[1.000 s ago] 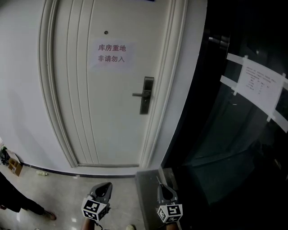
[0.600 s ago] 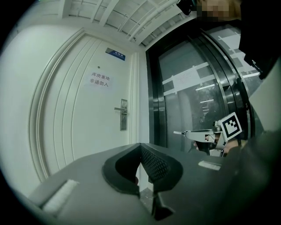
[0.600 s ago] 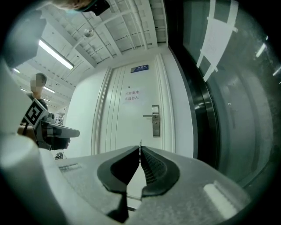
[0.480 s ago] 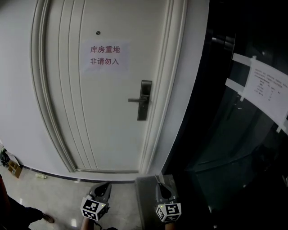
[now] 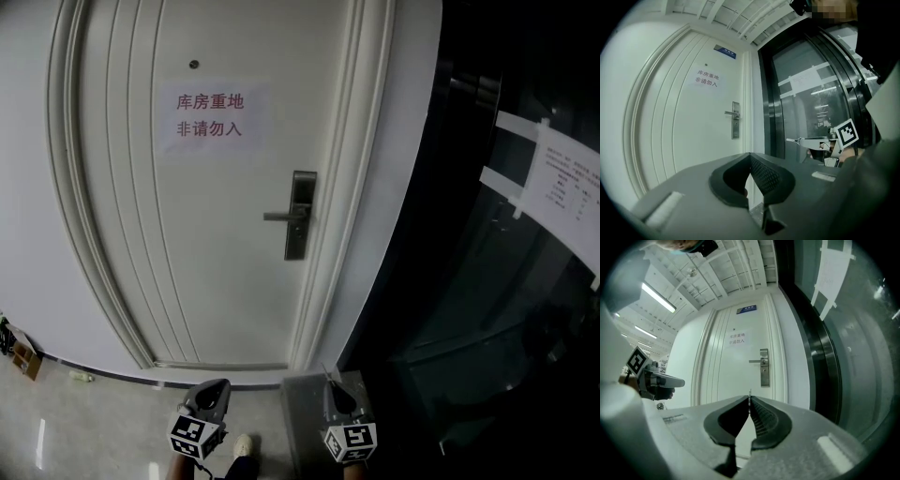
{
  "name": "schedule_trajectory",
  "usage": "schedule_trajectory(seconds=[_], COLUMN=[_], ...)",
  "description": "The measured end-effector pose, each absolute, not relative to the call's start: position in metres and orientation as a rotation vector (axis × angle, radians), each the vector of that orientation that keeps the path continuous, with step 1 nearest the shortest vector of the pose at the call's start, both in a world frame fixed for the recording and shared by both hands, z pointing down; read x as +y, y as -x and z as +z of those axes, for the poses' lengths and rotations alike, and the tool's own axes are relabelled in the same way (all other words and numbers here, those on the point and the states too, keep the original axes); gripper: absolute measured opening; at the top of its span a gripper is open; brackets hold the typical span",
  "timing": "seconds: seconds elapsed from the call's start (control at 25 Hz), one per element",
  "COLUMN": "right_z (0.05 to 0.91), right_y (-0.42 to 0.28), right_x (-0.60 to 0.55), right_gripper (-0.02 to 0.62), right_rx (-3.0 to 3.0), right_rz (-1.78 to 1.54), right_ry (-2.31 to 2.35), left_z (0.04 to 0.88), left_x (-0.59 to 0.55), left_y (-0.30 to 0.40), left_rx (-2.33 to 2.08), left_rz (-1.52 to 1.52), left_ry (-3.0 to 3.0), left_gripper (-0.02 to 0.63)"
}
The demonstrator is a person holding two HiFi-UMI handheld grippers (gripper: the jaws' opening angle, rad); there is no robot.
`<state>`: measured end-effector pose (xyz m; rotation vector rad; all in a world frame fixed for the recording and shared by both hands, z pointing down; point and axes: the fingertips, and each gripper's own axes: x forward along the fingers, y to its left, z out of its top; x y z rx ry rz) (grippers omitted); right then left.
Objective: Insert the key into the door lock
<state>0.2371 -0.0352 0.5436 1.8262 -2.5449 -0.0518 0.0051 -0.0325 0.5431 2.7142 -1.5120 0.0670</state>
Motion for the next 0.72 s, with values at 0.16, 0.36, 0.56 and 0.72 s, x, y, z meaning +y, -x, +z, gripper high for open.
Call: schedule_trajectory(seconds=[0.16,0.36,0.56,0.72], right_z=[0.543,0.541,0.534,0.526], right_y=[-0.229,-0.218,-0.211,-0.210], right_x=[-0.066,-0.108,-0.145,-0.172], right_gripper=[0.011,0.012,0.011,0.011], right_rx=[-2.535,-2.523,-2.509,-2.491], right_rz=[-0.057,-0.057,-0.054,-0.078], right_ry=[-1.834,-1.837,-1.865,-1.888], left_z=[0.542,0.535,0.531,0.527], left_x=[-0.068,-0.113,-0.153,-0.183], left_y=[0.000,0.007,0.015,0.021], left_rx=[-1.496,-1.470,-1.439,-1.433], left_rz=[0.063,0.066,0.080,0.069], left_ry=[-2.727,-2.744,-2.756,-2.762], left_gripper=[0.002,0.002,0.002,0.002])
